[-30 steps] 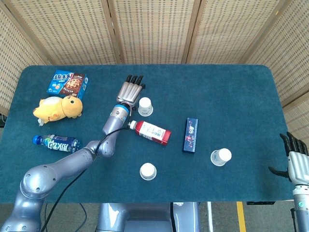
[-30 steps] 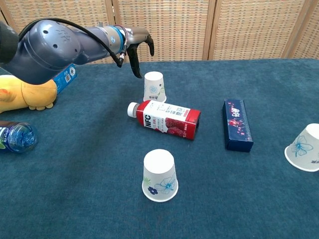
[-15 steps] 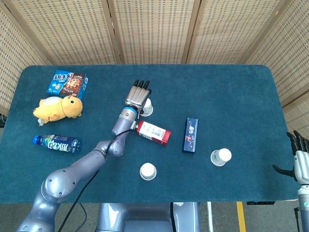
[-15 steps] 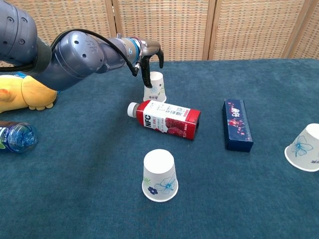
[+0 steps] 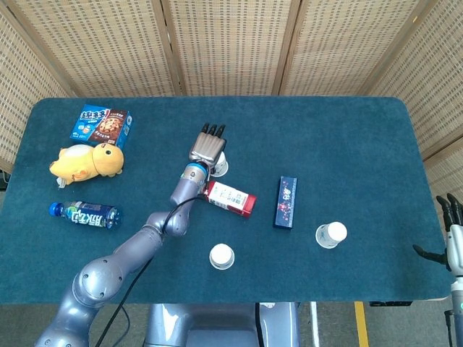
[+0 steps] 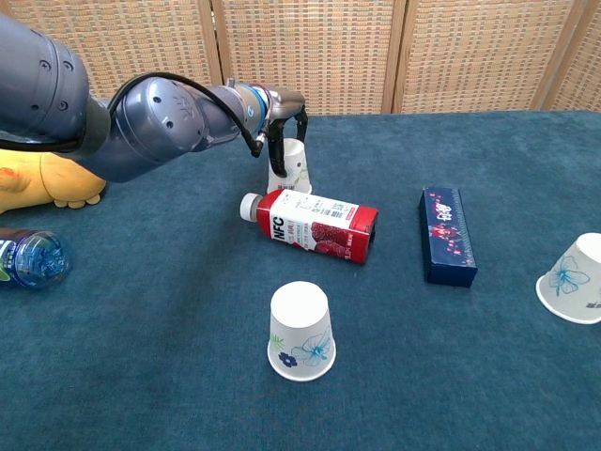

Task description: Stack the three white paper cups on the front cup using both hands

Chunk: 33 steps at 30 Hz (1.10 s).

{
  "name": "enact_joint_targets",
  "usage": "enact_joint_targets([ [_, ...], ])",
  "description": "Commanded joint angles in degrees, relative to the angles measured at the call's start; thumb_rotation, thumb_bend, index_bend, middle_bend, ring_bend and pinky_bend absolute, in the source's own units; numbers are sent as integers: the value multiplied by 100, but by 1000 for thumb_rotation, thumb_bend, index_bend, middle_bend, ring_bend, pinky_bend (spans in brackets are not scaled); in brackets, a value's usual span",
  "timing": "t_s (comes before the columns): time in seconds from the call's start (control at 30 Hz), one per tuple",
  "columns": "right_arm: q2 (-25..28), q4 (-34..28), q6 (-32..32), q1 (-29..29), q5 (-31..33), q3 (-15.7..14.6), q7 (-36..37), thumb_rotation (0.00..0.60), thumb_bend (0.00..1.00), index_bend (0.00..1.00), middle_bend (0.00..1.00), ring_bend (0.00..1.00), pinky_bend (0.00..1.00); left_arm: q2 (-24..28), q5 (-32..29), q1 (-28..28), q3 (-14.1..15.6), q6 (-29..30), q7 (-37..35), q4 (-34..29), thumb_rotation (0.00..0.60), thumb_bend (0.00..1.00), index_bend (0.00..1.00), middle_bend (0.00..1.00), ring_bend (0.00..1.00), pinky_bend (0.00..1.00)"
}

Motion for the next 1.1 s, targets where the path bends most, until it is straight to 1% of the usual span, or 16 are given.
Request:
enact_joint_targets([
  [0.03,3,4,1,-3,0,1,5,600,134,0,0,0,0,-5,72,21,-14,-4,-58,41,600,203,468,0,0,21],
  [0.2,6,-18,21,-11,-12,1,-1,600,134,0,0,0,0,54,184,74,-24,-5,-115,-10,600,209,484,0,0,21],
  [0.33,15,-49,37,-18,-31,-5,-9,600,133,0,0,0,0,179,263,126,-57,105,-175,-215,600,210,478,0,0,21],
  [0.4,20,-60,45,-20,-37,-5,-14,600,133,0,0,0,0,277,305,151,-71,190,-195,-372,600,210,466,0,0,21],
  [0.53,29,-87,78,-32,-65,-12,-20,600,134,0,0,0,0,667,403,257,-128,435,-290,-1024,600,209,459,0,0,21],
  [0.6,33,-107,123,-41,-109,-21,-42,600,134,0,0,0,0,972,491,368,-136,647,-331,-1567,600,210,458,0,0,21],
  [0.67,38,-149,179,-53,-167,-37,-66,600,134,0,0,0,0,1414,638,560,-115,957,-371,-2360,600,210,455,0,0,21],
  [0.77,35,-197,226,-66,-243,-81,-144,600,134,0,0,0,0,2269,868,955,-107,1432,-475,-3867,600,210,454,0,0,21],
  [0.8,31,-206,232,-68,-250,-87,-163,600,134,0,0,0,0,2509,910,1064,-82,1524,-482,-4277,600,210,454,0,0,21],
  [0.83,29,-213,237,-69,-258,-93,-178,600,134,0,0,0,0,2668,940,1131,-69,1586,-487,-4543,600,210,454,0,0,21],
  [0.9,10,-252,281,-67,-313,-113,-257,600,134,0,0,0,0,3253,1146,1399,4,1847,-504,-5521,600,210,454,0,0,21],
  [0.93,4,-268,301,-70,-330,-120,-287,600,134,0,0,0,0,3480,1237,1514,55,1929,-519,-5892,600,210,454,0,0,21],
  [1.03,-6,-314,343,-70,-369,-130,-362,600,134,0,0,0,0,4036,1530,1807,214,2055,-643,-6799,600,210,455,0,0,21],
  [1.07,-5,-334,352,-68,-380,-131,-369,600,134,0,0,0,0,4293,1733,1972,313,2105,-738,-7222,600,210,455,0,0,21],
  [1.1,-4,-342,352,-69,-375,-129,-372,600,134,0,0,0,0,4453,1863,2072,374,2130,-810,-7455,600,210,456,0,0,21],
])
